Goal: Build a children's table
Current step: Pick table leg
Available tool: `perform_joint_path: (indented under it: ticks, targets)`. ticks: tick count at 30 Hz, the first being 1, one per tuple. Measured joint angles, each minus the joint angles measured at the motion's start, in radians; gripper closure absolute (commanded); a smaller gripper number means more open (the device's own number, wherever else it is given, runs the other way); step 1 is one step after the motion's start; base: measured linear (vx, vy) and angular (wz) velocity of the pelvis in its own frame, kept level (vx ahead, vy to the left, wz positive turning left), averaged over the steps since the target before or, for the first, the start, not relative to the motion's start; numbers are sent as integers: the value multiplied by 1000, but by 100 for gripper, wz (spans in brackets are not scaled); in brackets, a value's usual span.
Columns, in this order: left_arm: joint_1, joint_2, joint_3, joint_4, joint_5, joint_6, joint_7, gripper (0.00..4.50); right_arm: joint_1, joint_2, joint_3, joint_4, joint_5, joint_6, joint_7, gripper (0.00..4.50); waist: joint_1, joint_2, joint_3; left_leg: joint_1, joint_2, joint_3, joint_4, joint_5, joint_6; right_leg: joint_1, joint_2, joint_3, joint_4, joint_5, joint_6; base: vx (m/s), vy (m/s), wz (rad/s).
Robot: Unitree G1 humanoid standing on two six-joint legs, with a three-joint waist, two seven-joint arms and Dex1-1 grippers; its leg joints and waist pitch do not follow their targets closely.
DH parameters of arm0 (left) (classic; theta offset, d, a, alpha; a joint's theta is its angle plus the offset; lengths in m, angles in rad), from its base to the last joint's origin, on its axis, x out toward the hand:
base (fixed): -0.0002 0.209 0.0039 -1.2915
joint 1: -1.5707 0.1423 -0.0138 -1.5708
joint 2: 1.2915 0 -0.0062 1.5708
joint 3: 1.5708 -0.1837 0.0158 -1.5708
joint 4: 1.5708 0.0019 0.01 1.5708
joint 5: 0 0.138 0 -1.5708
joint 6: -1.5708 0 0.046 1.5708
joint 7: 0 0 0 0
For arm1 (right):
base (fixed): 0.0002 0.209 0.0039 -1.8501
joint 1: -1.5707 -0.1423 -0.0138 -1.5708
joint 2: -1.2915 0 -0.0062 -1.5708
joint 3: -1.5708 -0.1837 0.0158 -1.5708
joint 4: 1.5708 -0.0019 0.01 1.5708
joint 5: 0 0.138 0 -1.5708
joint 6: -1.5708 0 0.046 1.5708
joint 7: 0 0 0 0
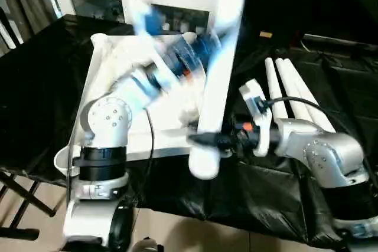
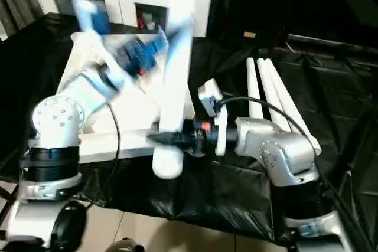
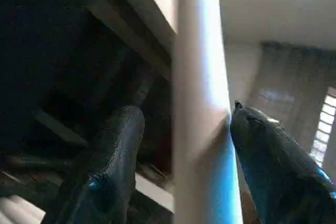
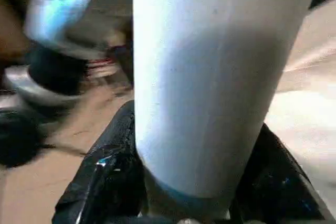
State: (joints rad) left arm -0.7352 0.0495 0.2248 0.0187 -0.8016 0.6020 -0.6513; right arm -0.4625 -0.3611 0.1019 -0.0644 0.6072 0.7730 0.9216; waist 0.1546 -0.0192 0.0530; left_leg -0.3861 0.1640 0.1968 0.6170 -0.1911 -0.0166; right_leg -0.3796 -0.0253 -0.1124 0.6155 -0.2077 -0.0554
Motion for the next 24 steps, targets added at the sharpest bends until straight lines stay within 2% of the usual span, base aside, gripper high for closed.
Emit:
perform_joint_path:
  ticks: [3,5,7,9,14,16,18,20,21,24]
  targets:
    - [35,64,-8,-18,44,-23,-21,146,0,13,-20,3,-59,-49,-93,261,-4,0,0,1,0,0,0,0,0,0,0,0,0,0,1,0,0,0]
    - [98,183,-108,-30,174,-72,-65,146,1,53,-45,40,-128,-126,-218,261,-11,0,0,1,0,0,0,1,-1,0,0,0,1,-1,2,0,0,0]
    - [157,243,-191,-22,278,-119,-103,146,1,65,-79,83,-173,-159,-305,261,-10,1,0,1,0,0,0,1,-1,0,0,0,0,0,2,0,0,0]
    - [195,299,-275,-15,353,-158,-149,146,1,86,-101,102,-189,-189,-357,261,-10,1,0,1,0,1,0,1,-1,0,0,1,0,0,3,0,0,0]
    - [227,403,-490,66,547,-249,-219,146,1,145,-143,133,-234,-355,-460,261,-14,4,2,2,0,2,0,1,-2,0,0,1,1,0,2,0,0,0]
    - [240,413,-522,116,590,-274,-231,146,5,152,-169,148,-235,-369,-488,261,-16,6,3,2,0,2,0,1,-2,0,0,1,1,1,2,0,0,0]
    - [250,412,-535,155,597,-288,-263,146,24,151,-179,148,-230,-361,-483,261,-16,6,2,2,0,2,0,1,-2,0,0,1,1,1,2,0,0,0]
    - [250,409,-559,215,624,-318,-293,146,47,152,-168,148,-226,-349,-458,261,-16,7,3,2,0,2,0,1,-2,0,0,1,1,1,1,0,0,0]
    - [250,407,-565,238,632,-329,-300,175,53,153,-161,148,-224,-348,-450,261,-16,7,3,2,0,2,0,1,-2,0,0,1,1,1,1,0,0,0]
    - [229,399,-585,319,657,-368,-307,187,66,146,-135,145,-223,-347,-417,261,-16,8,3,2,0,2,0,1,-2,0,0,1,1,1,1,0,0,0]
